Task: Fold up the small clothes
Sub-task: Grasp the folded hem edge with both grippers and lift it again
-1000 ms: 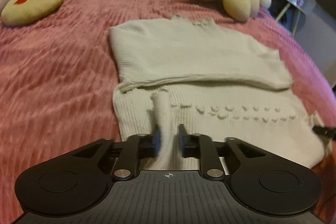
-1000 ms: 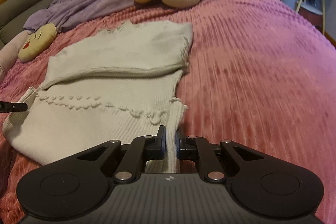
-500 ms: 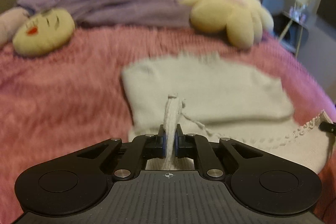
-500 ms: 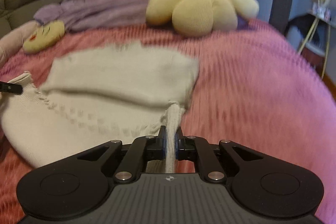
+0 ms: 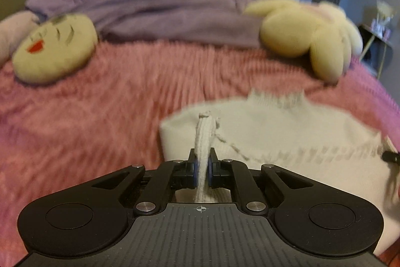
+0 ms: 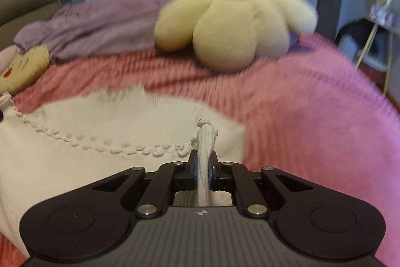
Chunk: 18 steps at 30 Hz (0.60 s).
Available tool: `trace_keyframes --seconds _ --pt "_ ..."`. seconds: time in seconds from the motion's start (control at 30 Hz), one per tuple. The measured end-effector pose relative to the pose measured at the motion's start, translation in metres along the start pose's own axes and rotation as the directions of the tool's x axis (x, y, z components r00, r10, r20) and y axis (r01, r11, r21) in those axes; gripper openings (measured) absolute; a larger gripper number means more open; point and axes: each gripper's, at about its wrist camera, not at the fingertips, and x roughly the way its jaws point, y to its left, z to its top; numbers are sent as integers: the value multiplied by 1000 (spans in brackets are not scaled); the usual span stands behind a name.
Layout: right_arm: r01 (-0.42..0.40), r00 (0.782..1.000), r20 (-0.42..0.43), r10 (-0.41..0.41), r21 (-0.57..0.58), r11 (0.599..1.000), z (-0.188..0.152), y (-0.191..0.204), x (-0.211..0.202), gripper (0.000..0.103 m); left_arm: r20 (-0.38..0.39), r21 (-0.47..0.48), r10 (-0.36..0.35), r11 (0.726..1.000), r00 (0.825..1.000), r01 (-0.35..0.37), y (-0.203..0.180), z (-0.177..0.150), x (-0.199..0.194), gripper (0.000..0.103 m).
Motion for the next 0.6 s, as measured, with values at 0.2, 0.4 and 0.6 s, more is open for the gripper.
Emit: trace_keyframes --seconds 0.2,0.4,0.6 --pt "-56 995 -73 61 67 996 -15 -13 16 15 -31 -51 -65 997 997 64 9 -21 15 40" --pt "-33 998 -63 31 -34 999 -19 -1 15 7 -72 28 -1 1000 997 3 -1 -18 16 10" --pt "30 995 102 -18 -119 992 3 10 -12 6 71 124 26 992 997 -35 -14 22 -21 10"
